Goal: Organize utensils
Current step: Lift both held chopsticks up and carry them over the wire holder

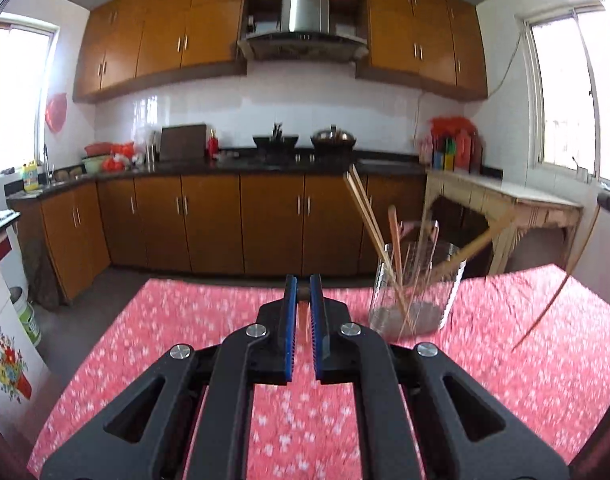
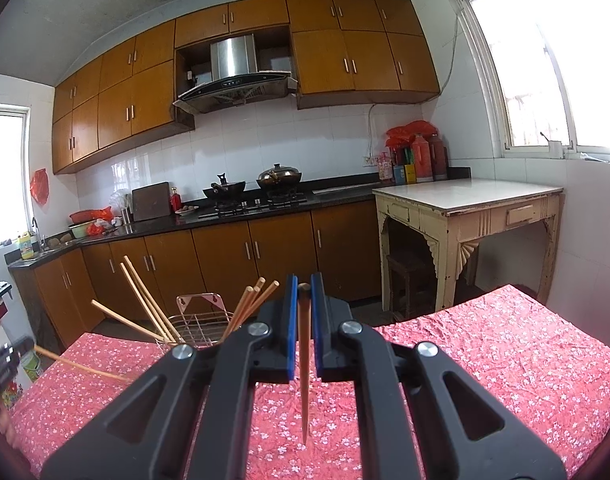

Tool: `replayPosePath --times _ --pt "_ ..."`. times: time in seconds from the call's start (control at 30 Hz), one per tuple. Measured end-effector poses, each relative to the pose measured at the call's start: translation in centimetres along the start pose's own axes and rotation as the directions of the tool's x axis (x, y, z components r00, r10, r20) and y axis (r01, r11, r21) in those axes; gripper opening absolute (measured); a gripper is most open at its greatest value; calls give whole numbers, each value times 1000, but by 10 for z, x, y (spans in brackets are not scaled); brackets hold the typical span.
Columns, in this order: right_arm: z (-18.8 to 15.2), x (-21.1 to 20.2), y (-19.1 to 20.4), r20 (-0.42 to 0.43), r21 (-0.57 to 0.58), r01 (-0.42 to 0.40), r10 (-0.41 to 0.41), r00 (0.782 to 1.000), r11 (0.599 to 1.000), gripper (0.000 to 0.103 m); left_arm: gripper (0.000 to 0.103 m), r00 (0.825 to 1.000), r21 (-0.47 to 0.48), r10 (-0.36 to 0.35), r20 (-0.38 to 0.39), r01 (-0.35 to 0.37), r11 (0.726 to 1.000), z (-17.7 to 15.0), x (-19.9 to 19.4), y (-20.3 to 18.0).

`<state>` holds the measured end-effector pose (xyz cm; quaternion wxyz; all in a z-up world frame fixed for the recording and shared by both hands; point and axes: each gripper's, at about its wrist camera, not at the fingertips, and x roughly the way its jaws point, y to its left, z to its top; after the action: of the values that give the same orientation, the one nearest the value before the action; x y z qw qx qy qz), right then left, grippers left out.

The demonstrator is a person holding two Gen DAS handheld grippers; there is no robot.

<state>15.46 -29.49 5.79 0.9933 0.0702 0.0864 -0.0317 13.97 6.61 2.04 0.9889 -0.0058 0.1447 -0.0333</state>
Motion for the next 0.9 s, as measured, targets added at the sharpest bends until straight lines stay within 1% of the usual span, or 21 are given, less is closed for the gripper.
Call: replayPosePath --times 0.27,0.6,0.8,0.9 --pt "6 -4 2 10 -5 -11 11 1000 1000 8 6 998 14 -3 71 2 1000 27 -7 -13" --pt "8 -10 1 18 -5 -29 29 999 1000 8 7 997 -1 -22 78 22 1000 39 -10 -20" --pt "17 -15 0 28 4 -46 46 999 999 8 6 995 -14 -63 81 64 998 47 -16 -25" --pt "29 -20 1 46 9 -70 69 997 998 8 6 990 -16 -103 92 105 994 59 -21 -35"
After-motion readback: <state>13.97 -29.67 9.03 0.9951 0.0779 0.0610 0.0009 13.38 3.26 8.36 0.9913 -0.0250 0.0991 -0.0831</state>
